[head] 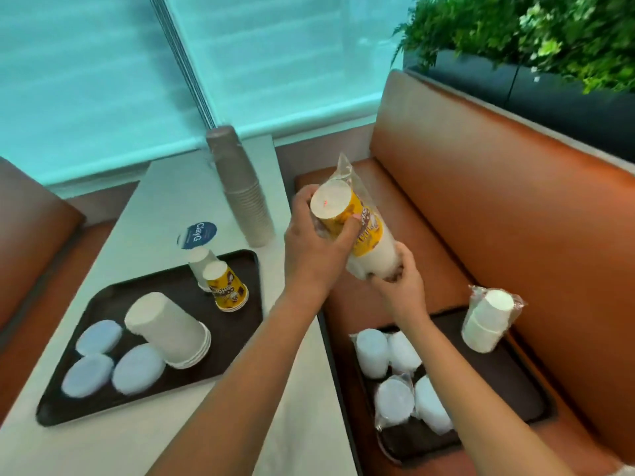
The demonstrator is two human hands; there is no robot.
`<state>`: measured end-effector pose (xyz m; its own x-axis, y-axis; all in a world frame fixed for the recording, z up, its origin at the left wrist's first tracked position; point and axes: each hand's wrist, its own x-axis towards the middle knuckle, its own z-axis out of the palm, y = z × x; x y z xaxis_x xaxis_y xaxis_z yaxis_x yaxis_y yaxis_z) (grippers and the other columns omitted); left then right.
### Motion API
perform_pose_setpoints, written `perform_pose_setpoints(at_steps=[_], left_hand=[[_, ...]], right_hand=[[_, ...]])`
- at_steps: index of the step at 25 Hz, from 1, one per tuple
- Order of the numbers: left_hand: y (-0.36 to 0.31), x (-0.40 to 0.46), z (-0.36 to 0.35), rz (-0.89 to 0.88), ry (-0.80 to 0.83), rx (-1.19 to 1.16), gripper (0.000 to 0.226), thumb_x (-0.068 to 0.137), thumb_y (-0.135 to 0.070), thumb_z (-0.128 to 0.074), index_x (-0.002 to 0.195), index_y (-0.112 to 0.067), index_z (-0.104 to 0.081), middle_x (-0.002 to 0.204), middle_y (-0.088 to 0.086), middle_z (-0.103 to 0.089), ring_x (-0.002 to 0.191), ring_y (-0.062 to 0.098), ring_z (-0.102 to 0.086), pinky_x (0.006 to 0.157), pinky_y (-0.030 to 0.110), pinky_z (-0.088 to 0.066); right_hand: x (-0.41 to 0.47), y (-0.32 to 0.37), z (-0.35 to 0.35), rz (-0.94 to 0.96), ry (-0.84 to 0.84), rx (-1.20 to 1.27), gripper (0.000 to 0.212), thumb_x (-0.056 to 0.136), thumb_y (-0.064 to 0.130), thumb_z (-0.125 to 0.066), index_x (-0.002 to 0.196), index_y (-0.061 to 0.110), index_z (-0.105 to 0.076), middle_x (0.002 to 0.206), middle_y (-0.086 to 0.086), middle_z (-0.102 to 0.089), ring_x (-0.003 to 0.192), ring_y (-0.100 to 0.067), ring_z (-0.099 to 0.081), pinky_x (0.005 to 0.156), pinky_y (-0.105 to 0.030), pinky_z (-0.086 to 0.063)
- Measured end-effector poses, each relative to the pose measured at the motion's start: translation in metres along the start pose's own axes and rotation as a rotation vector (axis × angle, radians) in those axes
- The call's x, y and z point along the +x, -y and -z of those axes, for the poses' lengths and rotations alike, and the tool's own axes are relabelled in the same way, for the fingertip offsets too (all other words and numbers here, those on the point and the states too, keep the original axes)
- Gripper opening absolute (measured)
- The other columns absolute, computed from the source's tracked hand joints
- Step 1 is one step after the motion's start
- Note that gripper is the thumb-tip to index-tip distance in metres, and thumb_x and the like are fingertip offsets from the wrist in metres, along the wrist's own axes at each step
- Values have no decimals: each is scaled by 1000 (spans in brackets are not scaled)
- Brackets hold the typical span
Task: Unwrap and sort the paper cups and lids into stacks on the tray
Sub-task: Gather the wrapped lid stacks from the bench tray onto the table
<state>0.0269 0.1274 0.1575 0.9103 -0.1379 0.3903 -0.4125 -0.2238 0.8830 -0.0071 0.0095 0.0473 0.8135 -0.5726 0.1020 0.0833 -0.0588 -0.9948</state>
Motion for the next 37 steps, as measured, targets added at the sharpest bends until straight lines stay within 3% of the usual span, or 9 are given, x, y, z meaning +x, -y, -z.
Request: perform_pose_setpoints(at_steps=[4, 7, 10, 14, 19, 23, 26, 33, 37], left_hand=[[-9, 35, 84, -59, -192, 103, 70, 68, -38, -79, 124, -34, -39, 111, -8, -61, 98, 13, -62, 84, 30, -52], [1, 69, 147, -27, -286, 140, 68, 72, -34, -78, 127, -30, -39, 110, -6, -57, 100, 16, -60, 86, 31, -52], [23, 104, 198, -2, -328, 185, 65, 74, -31, -77, 127, -25, -40, 115, -1, -56, 103, 21, -59, 86, 32, -50], [65, 145, 234, 26, -277, 236, 65, 74, -28, -78, 126, -23, -40, 119, 3, -56, 103, 24, -58, 87, 35, -50], [125, 191, 251, 74, -148, 237, 63, 76, -20, -77, 127, -19, -39, 113, -3, -50, 101, 19, -53, 82, 26, -45], [177, 219, 245, 155, -62, 231, 63, 77, -20, -77, 127, -20, -39, 112, -3, -48, 105, 20, -52, 88, 31, -47], [210, 238, 236, 194, -33, 241, 64, 76, -22, -77, 128, -22, -40, 118, -2, -50, 110, 22, -52, 93, 37, -48], [255, 267, 212, 277, 119, 368, 64, 78, -25, -74, 132, -25, -40, 130, 5, -50, 114, 22, -50, 91, 31, -45], [263, 258, 203, 263, 181, 423, 76, 80, -28, -72, 144, -26, -31, 143, 5, -41, 129, 23, -42, 106, 38, -38]], right_hand=[[6, 41, -98, 64, 144, -54, 69, 47, 40, -66, 112, 25, -51, 115, -12, -54, 98, -21, -59, 81, -38, -54], [19, 60, -170, 63, 274, -133, 68, 56, 27, -75, 119, 20, -48, 114, -5, -50, 101, -26, -58, 84, -47, -53], [41, 71, -232, 64, 419, -223, 63, 73, 13, -72, 129, 15, -43, 117, -4, -49, 106, -27, -54, 91, -44, -49], [70, 73, -293, 35, 502, -234, 52, 80, 5, -65, 127, 9, -45, 114, -7, -54, 102, -22, -51, 84, -34, -45], [99, 38, -344, -61, 502, -306, 48, 83, 9, -65, 126, 5, -44, 108, -6, -51, 97, -21, -50, 86, -38, -44], [126, 2, -365, -166, 470, -348, 47, 83, 8, -64, 125, 5, -44, 107, -6, -51, 97, -22, -50, 79, -32, -41], [141, -28, -380, -216, 445, -387, 47, 82, 11, -64, 124, 5, -44, 116, -13, -56, 106, -30, -54, 77, -31, -40], [154, -69, -393, -283, 518, -613, 40, 88, 17, -54, 124, 4, -44, 124, -15, -56, 113, -33, -52, 88, -36, -44], [150, -70, -386, -253, 534, -601, 47, 91, 10, -48, 137, 4, -38, 137, -14, -49, 123, -29, -47, 88, -30, -40]])
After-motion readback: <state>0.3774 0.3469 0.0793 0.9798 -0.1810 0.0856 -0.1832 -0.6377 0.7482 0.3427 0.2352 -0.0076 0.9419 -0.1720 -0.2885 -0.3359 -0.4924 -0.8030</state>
